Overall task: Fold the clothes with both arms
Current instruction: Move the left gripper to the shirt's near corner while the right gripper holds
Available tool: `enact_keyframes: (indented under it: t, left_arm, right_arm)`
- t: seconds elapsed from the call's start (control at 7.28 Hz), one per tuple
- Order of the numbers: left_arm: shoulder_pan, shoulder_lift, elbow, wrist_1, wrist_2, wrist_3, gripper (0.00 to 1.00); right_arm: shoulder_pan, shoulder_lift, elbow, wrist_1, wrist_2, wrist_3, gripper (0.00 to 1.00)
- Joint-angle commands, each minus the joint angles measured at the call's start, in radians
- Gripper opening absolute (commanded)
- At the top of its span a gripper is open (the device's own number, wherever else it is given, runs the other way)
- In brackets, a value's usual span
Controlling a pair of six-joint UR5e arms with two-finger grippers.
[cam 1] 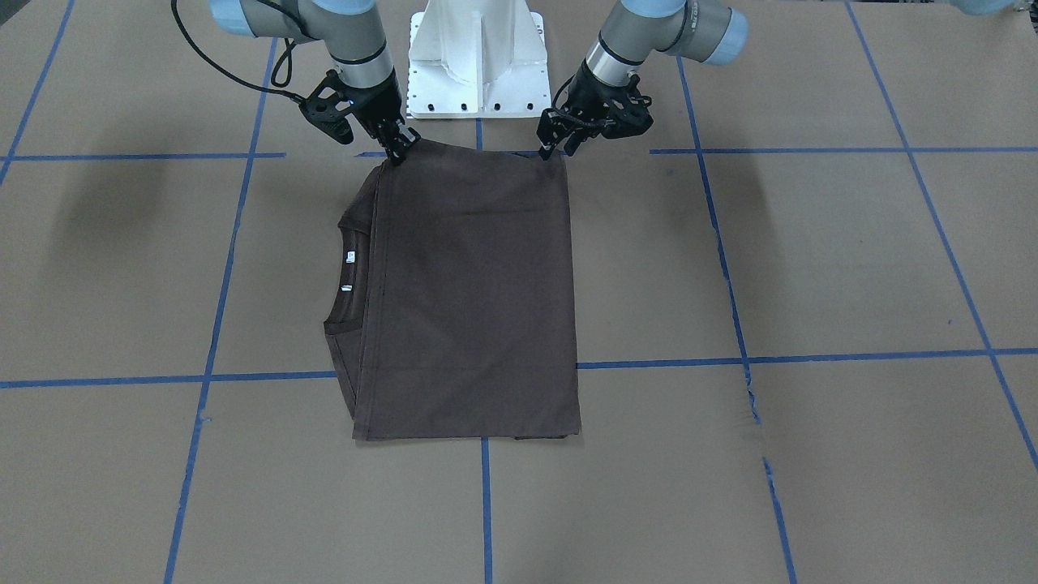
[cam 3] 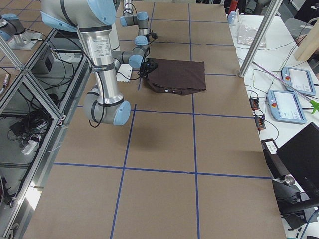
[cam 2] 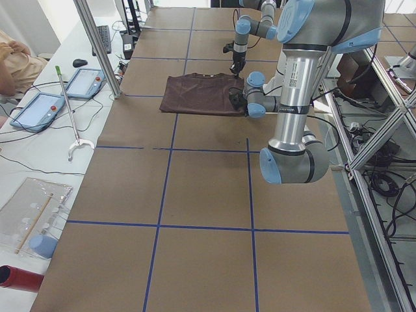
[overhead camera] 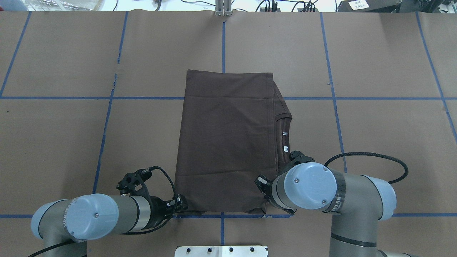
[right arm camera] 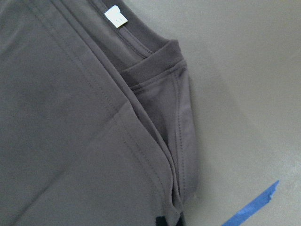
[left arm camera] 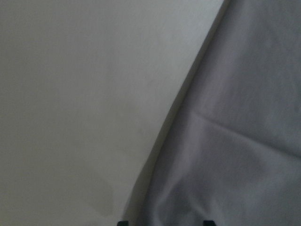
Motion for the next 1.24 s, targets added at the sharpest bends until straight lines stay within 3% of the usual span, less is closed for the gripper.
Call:
enact_keyframes:
  t: [0.0, 0.27, 0.41, 0.55, 0.69, 0.96, 1.1]
  left_arm:
    - [0.009, -0.008, 0.005, 0.02, 0.001, -0.003, 0.57]
    - [0.008, -0.008, 0.013, 0.021, 0.021, 0.003, 0.57]
    - [0.009, -0.01, 0.014, 0.021, 0.023, 0.003, 0.46]
    - [0.009, -0.01, 0.014, 0.021, 0.021, 0.003, 0.11]
    - [0.009, -0.01, 0.013, 0.021, 0.021, 0.003, 0.0]
    - [0.006, -0.01, -0.005, 0.021, 0.021, 0.003, 0.0]
    - [0.0, 0.002, -0.06, 0.026, 0.023, 0.003, 0.0]
  right_arm:
    - [0.002, -0.003, 0.009, 0.0, 0.001, -0.001, 0.0]
    - [0.002, -0.008, 0.011, 0.0, 0.002, -0.001, 0.0]
    - [0.002, -0.009, 0.012, 0.0, 0.002, -0.001, 0.0]
    - [0.002, -0.009, 0.012, 0.0, 0.002, -0.001, 0.0]
    - [0.002, -0.009, 0.014, 0.0, 0.004, -0.001, 0.0]
    - [0.002, -0.009, 0.017, 0.0, 0.004, -0.002, 0.0]
    - [0.002, -0.011, 0.032, 0.0, 0.005, -0.001, 0.0]
